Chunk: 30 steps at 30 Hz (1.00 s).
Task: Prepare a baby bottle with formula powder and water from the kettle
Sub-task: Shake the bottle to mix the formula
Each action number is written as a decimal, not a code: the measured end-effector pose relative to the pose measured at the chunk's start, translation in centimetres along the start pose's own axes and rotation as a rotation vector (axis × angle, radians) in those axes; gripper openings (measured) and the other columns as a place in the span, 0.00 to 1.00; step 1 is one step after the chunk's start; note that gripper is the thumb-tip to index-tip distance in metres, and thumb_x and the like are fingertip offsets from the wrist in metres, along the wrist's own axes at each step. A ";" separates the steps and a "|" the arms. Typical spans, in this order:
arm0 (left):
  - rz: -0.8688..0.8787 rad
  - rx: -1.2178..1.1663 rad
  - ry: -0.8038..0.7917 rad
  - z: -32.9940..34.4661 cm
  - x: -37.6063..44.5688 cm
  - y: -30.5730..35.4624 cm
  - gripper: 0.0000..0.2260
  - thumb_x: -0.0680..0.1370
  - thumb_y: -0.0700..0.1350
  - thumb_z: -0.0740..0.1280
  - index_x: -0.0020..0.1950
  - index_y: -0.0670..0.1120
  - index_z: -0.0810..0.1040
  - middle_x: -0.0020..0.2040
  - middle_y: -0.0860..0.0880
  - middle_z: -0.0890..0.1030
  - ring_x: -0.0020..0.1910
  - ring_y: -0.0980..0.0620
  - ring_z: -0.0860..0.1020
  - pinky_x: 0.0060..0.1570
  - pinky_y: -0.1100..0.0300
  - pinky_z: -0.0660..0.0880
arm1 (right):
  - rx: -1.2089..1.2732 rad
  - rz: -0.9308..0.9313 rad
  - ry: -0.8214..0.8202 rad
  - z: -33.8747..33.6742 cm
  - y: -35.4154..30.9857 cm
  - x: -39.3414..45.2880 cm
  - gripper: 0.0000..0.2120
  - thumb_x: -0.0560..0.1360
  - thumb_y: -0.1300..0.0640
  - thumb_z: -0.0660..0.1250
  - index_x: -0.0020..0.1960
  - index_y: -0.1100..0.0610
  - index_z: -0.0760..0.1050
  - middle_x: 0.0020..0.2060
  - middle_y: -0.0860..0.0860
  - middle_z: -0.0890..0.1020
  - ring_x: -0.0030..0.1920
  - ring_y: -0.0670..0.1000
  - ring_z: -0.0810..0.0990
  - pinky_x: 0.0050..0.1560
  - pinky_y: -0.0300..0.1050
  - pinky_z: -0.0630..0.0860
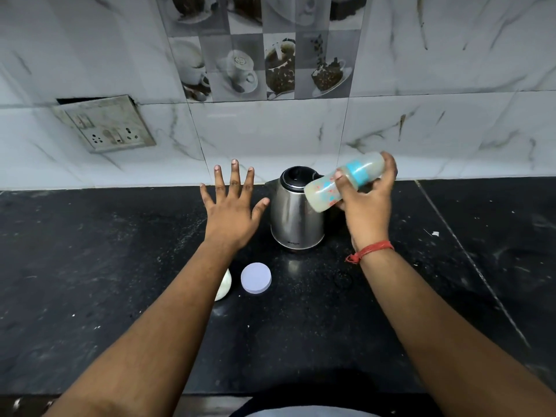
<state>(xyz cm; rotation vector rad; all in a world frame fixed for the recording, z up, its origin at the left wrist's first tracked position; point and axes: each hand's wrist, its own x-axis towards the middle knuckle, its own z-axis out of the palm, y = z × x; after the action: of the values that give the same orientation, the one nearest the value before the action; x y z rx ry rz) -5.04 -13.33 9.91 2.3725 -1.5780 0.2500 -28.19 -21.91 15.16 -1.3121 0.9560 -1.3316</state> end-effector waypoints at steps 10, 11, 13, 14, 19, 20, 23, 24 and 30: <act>-0.004 0.024 0.014 0.0 -0.5 -0.1 0.37 0.79 0.71 0.33 0.85 0.55 0.41 0.85 0.47 0.37 0.83 0.38 0.34 0.76 0.27 0.39 | -0.016 -0.056 -0.052 0.3 -0.5 0.5 0.38 0.68 0.53 0.77 0.71 0.37 0.63 0.57 0.47 0.79 0.54 0.53 0.84 0.54 0.63 0.83; -0.003 0.027 0.012 -0.1 -0.5 0.0 0.36 0.80 0.71 0.34 0.85 0.55 0.41 0.85 0.47 0.37 0.83 0.38 0.34 0.76 0.27 0.39 | -0.094 -0.058 -0.188 0.7 -0.1 0.1 0.38 0.68 0.55 0.78 0.70 0.34 0.64 0.57 0.46 0.79 0.56 0.54 0.83 0.56 0.63 0.82; -0.008 0.027 0.017 -0.2 -0.4 0.0 0.36 0.80 0.70 0.35 0.85 0.55 0.41 0.85 0.48 0.37 0.83 0.38 0.34 0.76 0.28 0.38 | -0.176 -0.042 -0.352 0.6 0.1 -0.1 0.39 0.65 0.54 0.79 0.66 0.28 0.66 0.57 0.47 0.79 0.57 0.56 0.83 0.58 0.61 0.81; -0.013 0.028 0.019 -0.3 -0.4 0.0 0.36 0.80 0.70 0.35 0.85 0.55 0.41 0.85 0.48 0.37 0.83 0.38 0.34 0.76 0.28 0.38 | -0.147 -0.036 -0.300 0.5 -0.3 0.3 0.38 0.65 0.53 0.79 0.65 0.28 0.67 0.57 0.48 0.79 0.56 0.54 0.83 0.57 0.61 0.82; -0.025 0.051 0.011 -0.8 -0.6 -0.1 0.36 0.80 0.70 0.34 0.85 0.55 0.40 0.85 0.48 0.36 0.82 0.38 0.33 0.76 0.28 0.37 | -0.050 -0.119 -0.068 0.7 -0.7 0.3 0.38 0.71 0.58 0.76 0.73 0.41 0.62 0.58 0.45 0.78 0.52 0.47 0.84 0.56 0.58 0.83; -0.026 0.050 0.007 -0.8 -0.6 -0.1 0.36 0.80 0.70 0.34 0.85 0.55 0.40 0.85 0.48 0.36 0.82 0.38 0.33 0.76 0.28 0.37 | -0.127 -0.108 -0.225 0.9 -0.1 -0.3 0.38 0.71 0.61 0.76 0.72 0.39 0.63 0.58 0.45 0.79 0.54 0.50 0.84 0.58 0.58 0.82; -0.024 0.040 0.017 -1.0 -0.5 -0.1 0.36 0.80 0.70 0.35 0.85 0.55 0.41 0.85 0.48 0.37 0.83 0.38 0.33 0.76 0.28 0.38 | -0.199 -0.040 -0.448 0.6 0.3 -0.2 0.37 0.70 0.61 0.78 0.66 0.31 0.67 0.59 0.49 0.80 0.55 0.54 0.84 0.59 0.58 0.81; -0.023 0.040 0.018 -1.0 -0.5 -0.2 0.36 0.80 0.70 0.35 0.85 0.55 0.41 0.85 0.48 0.37 0.83 0.37 0.34 0.76 0.28 0.38 | -0.165 -0.047 -0.331 0.3 -0.1 0.3 0.36 0.70 0.59 0.78 0.68 0.33 0.66 0.58 0.49 0.80 0.53 0.49 0.84 0.57 0.53 0.83; -0.021 0.050 0.007 -1.0 -0.5 -0.2 0.36 0.80 0.70 0.35 0.85 0.55 0.41 0.85 0.48 0.36 0.82 0.37 0.33 0.77 0.28 0.38 | -0.248 -0.070 -0.273 0.3 0.7 0.0 0.38 0.72 0.57 0.77 0.72 0.36 0.61 0.55 0.44 0.79 0.51 0.45 0.84 0.55 0.50 0.83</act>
<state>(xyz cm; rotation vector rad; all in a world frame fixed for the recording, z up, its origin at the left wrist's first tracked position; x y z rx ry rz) -5.04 -12.46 10.68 2.4214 -1.5605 0.2960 -27.81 -22.04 14.56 -1.6819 0.9109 -1.0739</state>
